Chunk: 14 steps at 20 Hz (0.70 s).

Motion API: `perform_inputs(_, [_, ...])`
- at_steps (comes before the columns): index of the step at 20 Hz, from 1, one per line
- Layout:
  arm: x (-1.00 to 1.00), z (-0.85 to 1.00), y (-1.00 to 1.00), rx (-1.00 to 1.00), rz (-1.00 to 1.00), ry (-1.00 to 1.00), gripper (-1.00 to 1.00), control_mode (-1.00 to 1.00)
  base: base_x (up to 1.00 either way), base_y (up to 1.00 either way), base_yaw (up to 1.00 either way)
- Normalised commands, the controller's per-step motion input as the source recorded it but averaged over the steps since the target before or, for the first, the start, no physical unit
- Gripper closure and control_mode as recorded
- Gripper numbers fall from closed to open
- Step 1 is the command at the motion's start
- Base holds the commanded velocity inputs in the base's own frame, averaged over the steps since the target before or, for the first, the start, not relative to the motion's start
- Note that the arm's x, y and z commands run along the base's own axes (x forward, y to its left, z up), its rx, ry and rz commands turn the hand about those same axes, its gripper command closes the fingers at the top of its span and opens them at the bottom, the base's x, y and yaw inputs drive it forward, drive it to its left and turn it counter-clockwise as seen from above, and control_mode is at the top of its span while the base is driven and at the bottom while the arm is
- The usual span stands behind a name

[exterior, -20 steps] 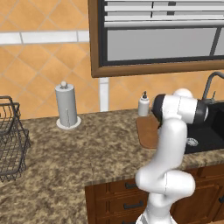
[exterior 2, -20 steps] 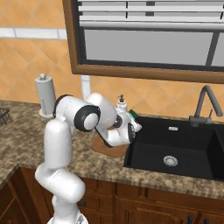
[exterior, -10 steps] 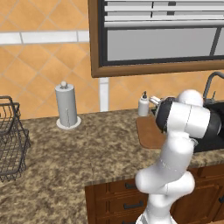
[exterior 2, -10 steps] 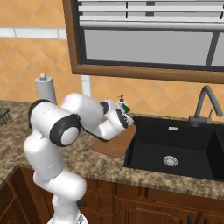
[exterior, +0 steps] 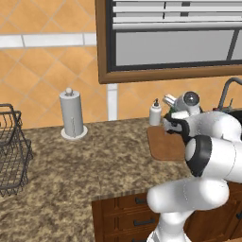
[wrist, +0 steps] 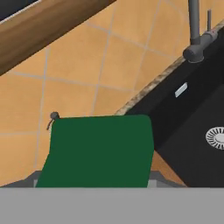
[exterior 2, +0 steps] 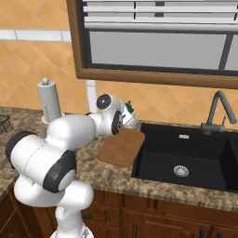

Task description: Pick up the sponge from the counter and clean the cutting board by briefly scrubbing or pressing down on the cutting board. Once finished, release the sponge.

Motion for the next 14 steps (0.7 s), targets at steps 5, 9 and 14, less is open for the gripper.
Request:
perform_inputs(5, [-0.22, 0.99, 0.0, 0.12, 0.0, 0.28, 1.0, -1.0, 0.0, 0.0, 0.0])
perform_inputs(9, [-0.74, 0.12, 0.26, 0.06, 0.0, 0.37, 1.0, -1.0, 0.0, 0.0, 0.0])
perform_inputs(14, [-0.73, -0.46, 0.83, 0.0, 0.0, 0.06, 1.0, -1.0, 0.0, 0.0, 0.0])
